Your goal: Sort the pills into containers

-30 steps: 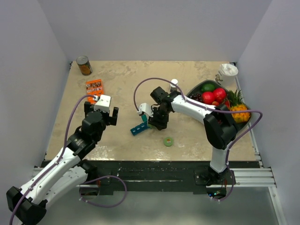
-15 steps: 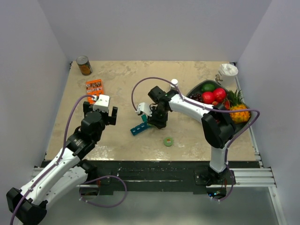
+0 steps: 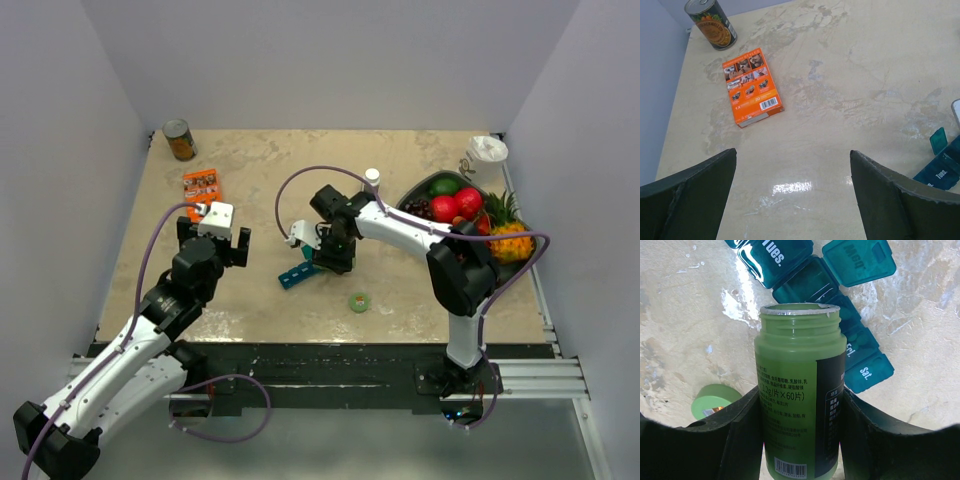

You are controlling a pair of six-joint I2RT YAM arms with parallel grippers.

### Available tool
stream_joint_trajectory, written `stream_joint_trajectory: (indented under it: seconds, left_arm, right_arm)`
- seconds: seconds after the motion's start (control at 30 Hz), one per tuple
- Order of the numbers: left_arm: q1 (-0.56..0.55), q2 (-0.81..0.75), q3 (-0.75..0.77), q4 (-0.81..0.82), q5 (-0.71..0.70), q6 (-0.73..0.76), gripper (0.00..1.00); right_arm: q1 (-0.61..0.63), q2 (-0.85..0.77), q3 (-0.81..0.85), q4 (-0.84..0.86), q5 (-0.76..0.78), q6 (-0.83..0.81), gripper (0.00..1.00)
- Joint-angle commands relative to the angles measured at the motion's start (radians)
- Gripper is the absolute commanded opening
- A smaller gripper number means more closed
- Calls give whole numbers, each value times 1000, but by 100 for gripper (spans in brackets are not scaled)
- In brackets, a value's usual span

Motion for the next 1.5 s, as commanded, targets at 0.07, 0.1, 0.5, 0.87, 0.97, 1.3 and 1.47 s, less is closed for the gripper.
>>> stream_joint_trajectory:
  seconds: [0.07,0.1,0.5,0.87,0.97,1.3,1.47]
  left_arm:
    - [10,-12,7,18,5,-11,99]
    - [9,-12,7,18,5,-10,99]
    - [12,-17,5,18,10,-7,99]
    - [13,-21,5,20,10,-7,99]
    - [15,-21,5,21,12,-5,99]
    - [18,-23,4,21,16,-4,99]
    - [18,-24,5,21,18,-2,99]
  right_arm:
    - [11,4,52,-23,34,6,0]
    - [10,4,54,-23,37,6,0]
    - [19,21,80,-52,63,6,0]
    - [28,35,100,-72,85,9,0]
    - [29,39,106,-78,88,12,0]
    - [39,58,127,-95,112,15,0]
    - [43,65,136,-107,120,15,0]
